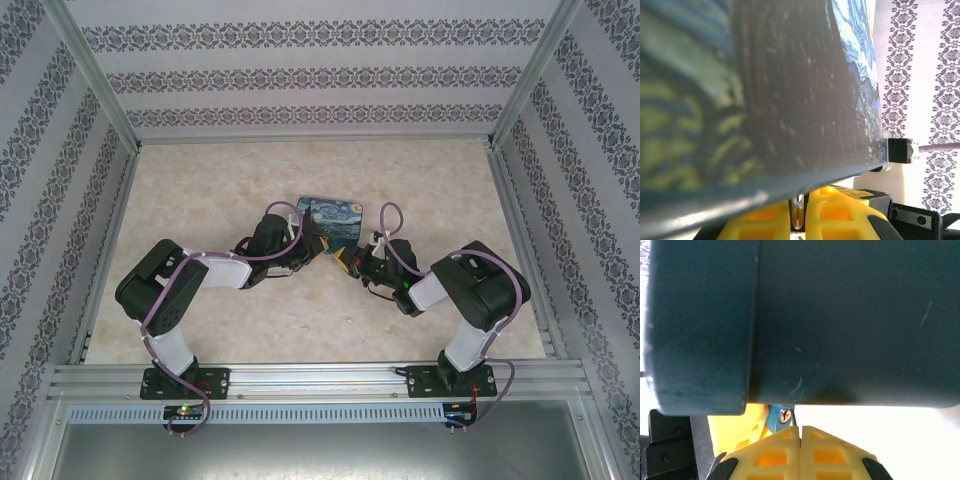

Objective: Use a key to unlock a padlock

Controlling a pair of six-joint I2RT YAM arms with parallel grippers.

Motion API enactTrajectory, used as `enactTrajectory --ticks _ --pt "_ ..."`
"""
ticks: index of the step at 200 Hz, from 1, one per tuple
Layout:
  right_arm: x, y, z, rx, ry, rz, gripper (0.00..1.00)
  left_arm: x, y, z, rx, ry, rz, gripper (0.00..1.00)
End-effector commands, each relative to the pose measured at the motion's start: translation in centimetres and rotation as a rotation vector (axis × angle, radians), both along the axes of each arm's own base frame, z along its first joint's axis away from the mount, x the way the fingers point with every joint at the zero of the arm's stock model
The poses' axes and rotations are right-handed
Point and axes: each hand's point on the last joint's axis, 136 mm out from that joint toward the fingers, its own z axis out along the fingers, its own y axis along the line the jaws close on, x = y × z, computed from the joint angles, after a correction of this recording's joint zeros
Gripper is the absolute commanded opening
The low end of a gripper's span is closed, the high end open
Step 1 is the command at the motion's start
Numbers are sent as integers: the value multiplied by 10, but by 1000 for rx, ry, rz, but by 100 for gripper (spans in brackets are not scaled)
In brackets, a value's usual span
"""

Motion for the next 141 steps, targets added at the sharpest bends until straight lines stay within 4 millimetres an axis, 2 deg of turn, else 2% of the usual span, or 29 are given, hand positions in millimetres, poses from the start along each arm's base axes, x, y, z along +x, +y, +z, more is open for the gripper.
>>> enactTrajectory --ticks 1,141 --pt "11 5 15 25 -48 -9 0 1 -11 14 -30 -35 -33 0" --pt "10 6 33 35 -77 -1 0 4 -13 11 -16 -39 -30 0"
